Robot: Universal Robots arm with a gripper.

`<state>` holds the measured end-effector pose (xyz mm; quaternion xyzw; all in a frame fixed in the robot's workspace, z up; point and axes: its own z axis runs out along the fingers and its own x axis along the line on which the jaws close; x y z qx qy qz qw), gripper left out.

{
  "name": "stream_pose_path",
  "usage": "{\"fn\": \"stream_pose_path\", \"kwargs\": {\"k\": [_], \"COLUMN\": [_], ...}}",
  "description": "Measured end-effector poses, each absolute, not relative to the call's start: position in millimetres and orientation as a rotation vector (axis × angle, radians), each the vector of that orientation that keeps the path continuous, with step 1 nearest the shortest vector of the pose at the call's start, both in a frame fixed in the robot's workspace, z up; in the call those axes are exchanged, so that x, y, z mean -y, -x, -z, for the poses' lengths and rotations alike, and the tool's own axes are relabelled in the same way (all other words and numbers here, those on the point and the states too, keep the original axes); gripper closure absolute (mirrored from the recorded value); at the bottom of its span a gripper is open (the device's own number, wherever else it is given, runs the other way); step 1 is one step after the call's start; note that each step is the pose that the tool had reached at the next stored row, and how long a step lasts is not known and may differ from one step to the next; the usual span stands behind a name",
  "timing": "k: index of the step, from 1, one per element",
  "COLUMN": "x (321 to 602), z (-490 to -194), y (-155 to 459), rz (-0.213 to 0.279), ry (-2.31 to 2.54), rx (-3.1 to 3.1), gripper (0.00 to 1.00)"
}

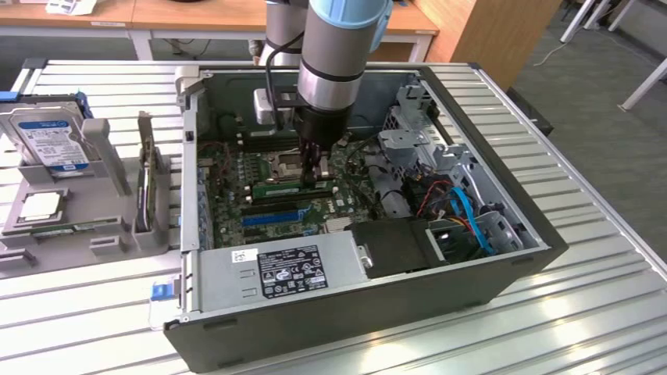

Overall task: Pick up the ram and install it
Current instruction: 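Insert the ram into the slot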

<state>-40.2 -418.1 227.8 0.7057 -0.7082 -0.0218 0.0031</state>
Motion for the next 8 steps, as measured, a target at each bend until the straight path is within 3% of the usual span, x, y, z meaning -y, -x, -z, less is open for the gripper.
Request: {"fn": "stream_pose_path", "kwargs": {"k": [8], "x": [418.1], "z": [-226.3], "y": [40.2], "rz": [0.068], "ry": [-2.213], "rx": [2.221], "gripper": [0.88]}}
